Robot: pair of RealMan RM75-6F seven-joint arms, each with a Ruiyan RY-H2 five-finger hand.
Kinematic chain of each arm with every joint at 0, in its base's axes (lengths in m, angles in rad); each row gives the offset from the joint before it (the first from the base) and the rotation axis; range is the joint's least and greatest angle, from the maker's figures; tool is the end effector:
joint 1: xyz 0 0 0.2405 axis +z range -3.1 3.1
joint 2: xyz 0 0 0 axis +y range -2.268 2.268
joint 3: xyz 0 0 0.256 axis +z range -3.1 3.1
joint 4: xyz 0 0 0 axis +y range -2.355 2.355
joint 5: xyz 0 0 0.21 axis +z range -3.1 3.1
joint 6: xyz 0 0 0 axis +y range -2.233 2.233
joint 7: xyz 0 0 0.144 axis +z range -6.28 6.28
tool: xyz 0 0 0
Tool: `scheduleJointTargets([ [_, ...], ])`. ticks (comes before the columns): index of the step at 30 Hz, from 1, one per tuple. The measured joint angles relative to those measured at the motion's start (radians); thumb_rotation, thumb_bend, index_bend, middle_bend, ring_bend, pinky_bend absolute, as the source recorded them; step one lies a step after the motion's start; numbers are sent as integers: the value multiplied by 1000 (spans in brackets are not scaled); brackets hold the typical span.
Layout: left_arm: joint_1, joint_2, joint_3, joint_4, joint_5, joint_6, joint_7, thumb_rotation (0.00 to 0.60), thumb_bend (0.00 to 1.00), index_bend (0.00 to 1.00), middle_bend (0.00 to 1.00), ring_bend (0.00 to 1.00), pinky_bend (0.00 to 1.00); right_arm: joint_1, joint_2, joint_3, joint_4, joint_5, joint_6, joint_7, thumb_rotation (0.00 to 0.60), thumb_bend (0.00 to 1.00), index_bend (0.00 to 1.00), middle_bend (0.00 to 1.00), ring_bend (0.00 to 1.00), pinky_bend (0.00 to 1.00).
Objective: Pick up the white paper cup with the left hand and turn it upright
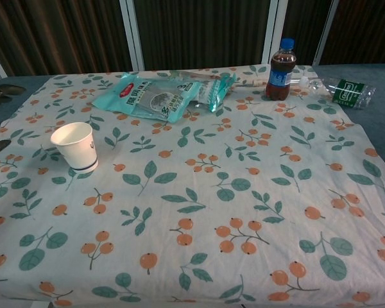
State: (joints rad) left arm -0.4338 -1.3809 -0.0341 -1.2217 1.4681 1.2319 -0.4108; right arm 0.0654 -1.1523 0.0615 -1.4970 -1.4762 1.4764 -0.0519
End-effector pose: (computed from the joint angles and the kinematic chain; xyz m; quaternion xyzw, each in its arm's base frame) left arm -0.2981 0.2958 0.0793 -0.6272 -0.4569 -0.4559 0.4360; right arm -0.3368 -0.1785 0.1623 0.6026 -0.3581 0.3412 0.6263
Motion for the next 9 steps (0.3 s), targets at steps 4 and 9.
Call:
scheduleJointTargets([
  [4, 120, 93, 22, -125, -61, 112, 289, 600, 383, 0, 0, 0, 0, -11, -23, -3, 30, -1, 17, 6, 484, 0, 0, 0, 0, 0],
  [9, 280, 143, 42, -189, -122, 265, 438, 600, 384, 0, 0, 0, 0, -26, -44, 3, 55, 11, 37, 17, 483, 0, 0, 0, 0, 0],
])
